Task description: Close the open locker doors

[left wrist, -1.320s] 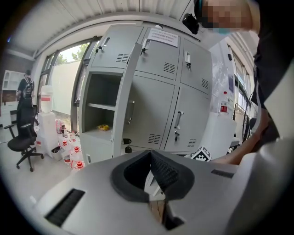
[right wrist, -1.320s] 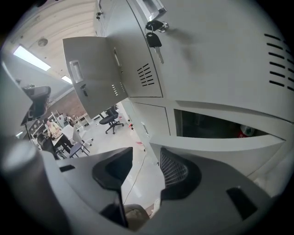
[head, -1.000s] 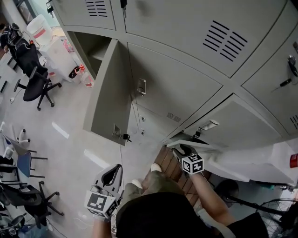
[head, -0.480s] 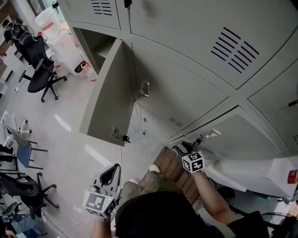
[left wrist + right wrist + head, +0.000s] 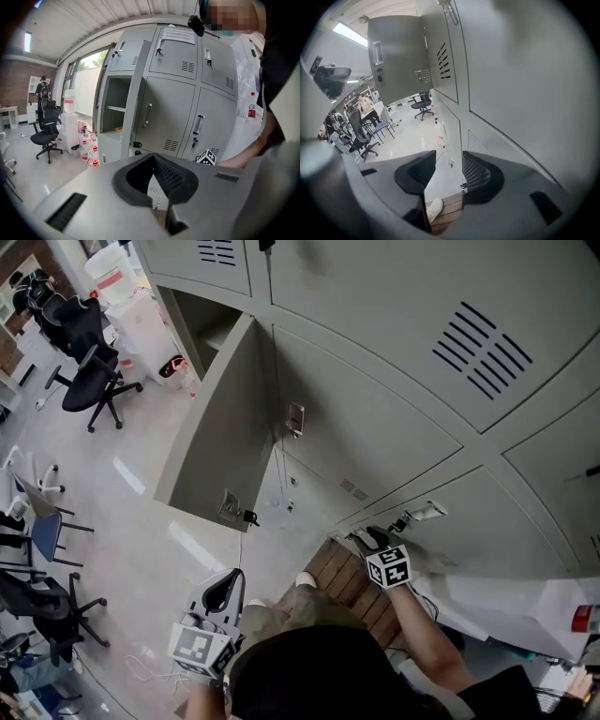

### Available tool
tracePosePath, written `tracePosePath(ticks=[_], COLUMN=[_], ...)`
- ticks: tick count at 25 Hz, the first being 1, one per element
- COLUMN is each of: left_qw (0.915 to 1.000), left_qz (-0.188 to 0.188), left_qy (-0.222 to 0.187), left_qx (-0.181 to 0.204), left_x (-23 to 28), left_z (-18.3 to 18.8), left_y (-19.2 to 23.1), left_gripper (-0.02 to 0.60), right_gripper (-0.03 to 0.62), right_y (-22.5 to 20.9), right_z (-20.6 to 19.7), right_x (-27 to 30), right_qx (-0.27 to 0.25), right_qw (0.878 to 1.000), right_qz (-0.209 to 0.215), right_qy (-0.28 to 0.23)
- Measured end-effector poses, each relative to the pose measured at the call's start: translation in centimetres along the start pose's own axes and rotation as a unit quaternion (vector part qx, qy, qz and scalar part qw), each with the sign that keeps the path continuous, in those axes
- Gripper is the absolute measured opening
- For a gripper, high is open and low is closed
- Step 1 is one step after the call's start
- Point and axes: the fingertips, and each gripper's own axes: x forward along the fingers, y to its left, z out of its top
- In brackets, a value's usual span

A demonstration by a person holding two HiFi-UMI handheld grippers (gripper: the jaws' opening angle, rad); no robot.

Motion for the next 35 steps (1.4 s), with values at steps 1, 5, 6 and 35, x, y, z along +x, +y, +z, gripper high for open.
tracePosePath(ticks=[1,5,6,35], left_qw=[1.0,0.9999,0.9998,0.9973], left_qz=[0.001,0.006,0.008,-0.009], left_qy=[-0.006,-0.014,-0.016,-0.071], left_qx=[0.003,0.003,0.003,0.012], left_x=[0.0,-0.1,-0.2,-8.7], left_z=[-0.1,-0.5,-0.6,1.5], left_y=[0.1,0.3,0.4,5.4], left_gripper=[0.006,0.008,0.006,0.008], right_gripper=[0.183,0.189,0.189,0.155], right_y=[0.0,0.1,0.2,22.0], right_z=[0.0,0.1,0.1,15.0], right_x=[0.0,0.2,0.2,-7.3], right_qx=[-0.003,0.003,0.007,-0.06], right_qw=[1.0,1.0,1.0,0.98], right_qz=[0.001,0.006,0.008,0.11], right_qy=[0.001,0.001,0.001,-0.154])
